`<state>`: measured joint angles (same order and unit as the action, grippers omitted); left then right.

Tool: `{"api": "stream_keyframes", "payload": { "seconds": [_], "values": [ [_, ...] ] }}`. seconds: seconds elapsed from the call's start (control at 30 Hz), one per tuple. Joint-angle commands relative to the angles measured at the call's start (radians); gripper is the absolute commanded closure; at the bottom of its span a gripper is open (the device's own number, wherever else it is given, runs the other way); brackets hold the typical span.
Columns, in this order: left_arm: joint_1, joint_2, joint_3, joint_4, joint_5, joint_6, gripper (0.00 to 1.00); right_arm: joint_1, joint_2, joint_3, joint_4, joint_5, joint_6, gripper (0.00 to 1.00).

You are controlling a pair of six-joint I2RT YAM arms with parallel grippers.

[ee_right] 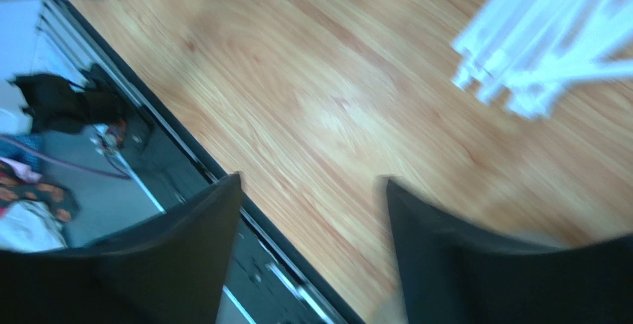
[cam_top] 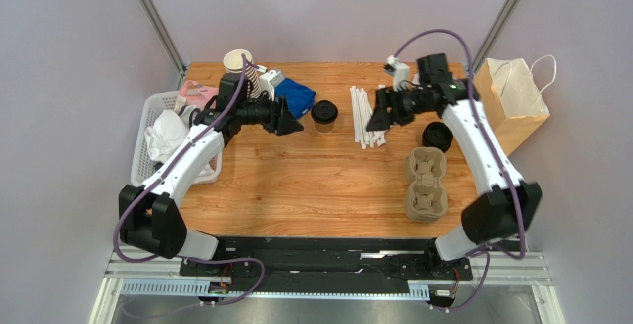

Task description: Pack the takeout coffee

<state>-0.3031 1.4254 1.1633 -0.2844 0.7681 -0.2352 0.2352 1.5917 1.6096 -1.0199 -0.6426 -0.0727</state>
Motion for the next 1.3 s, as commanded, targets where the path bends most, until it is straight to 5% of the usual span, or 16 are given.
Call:
{"api": "stream_keyframes", "payload": {
  "seconds": [0.0, 0.13, 0.33, 0.43, 0.77, 1.27],
  "values": [
    [0.004, -0.029, 0.119, -0.429, 0.031, 0.353, 0.44, -0.169, -0.183, -0.150, -0.317, 0.102, -0.235, 0.19],
    [0.002, -0.106, 0.093, -0.444, -0.012, 0.375, 0.45, -0.306, -0.292, -0.234, -0.422, 0.213, -0.322, 0.18],
    [0.004, -0.203, 0.029, -0.354, -0.015, 0.301, 0.44, -0.310, -0.421, -0.347, -0.274, 0.354, -0.179, 0.48],
    [0.004, -0.217, 0.023, -0.358, -0.027, 0.301, 0.44, -0.306, -0.412, -0.391, -0.212, 0.360, -0.133, 0.53],
    [0.004, -0.299, -0.027, -0.351, -0.090, 0.317, 0.44, -0.179, -0.349, -0.497, -0.062, 0.529, -0.078, 0.61],
    [0.004, -0.264, -0.011, -0.337, -0.076, 0.292, 0.44, -0.166, -0.282, -0.517, -0.009, 0.505, -0.035, 0.62]
  ]
}}
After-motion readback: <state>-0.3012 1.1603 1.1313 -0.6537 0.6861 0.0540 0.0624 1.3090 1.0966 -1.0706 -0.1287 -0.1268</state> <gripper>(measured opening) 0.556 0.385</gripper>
